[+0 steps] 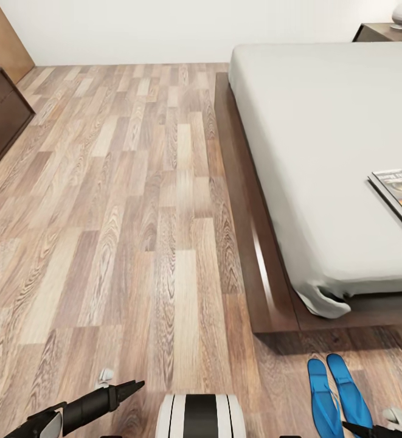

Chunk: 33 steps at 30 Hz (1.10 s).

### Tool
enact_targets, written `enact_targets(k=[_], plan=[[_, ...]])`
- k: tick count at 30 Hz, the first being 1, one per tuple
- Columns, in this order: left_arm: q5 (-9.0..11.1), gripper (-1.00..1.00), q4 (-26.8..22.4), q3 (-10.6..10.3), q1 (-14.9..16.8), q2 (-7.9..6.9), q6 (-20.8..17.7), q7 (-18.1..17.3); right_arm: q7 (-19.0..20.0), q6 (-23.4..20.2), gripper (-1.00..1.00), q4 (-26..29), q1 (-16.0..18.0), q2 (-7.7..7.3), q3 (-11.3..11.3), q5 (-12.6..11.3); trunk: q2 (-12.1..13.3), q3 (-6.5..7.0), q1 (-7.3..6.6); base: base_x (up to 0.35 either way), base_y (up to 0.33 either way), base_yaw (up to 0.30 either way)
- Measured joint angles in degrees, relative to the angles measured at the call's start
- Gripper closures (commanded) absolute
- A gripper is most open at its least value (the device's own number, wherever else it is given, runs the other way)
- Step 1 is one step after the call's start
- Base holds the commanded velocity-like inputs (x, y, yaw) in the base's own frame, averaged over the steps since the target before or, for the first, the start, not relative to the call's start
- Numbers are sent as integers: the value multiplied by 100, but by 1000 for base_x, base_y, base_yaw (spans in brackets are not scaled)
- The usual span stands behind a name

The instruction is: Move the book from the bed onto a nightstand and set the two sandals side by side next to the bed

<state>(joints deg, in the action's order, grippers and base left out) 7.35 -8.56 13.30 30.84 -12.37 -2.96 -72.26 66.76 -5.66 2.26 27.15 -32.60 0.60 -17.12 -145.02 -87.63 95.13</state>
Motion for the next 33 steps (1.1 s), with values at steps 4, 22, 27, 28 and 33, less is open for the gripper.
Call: enact_targets(k=[4,22,27,28,33], plan=[[0,-100,1,-4,0,5,1,-2,-2,6,-100,-20,0,0,0,-7,5,89,-10,0,0,0],[12,-100,9,-4,-1,-1,-6,-9,-8,25,-100,-52,1,3,-8,4,30,512,-57,0,0,57],[11,-100,10,-6,0,-1,-6,-7,-11,25,-100,-51,0,7,-7,4,36,631,-70,0,0,57],[11,-100,10,-7,0,-1,-6,-6,-12,25,-100,-51,0,7,-7,4,38,653,-72,0,0,22],[10,-100,10,-7,0,0,-9,-7,-19,25,-100,-51,0,9,-10,4,39,677,-74,0,0,5]])
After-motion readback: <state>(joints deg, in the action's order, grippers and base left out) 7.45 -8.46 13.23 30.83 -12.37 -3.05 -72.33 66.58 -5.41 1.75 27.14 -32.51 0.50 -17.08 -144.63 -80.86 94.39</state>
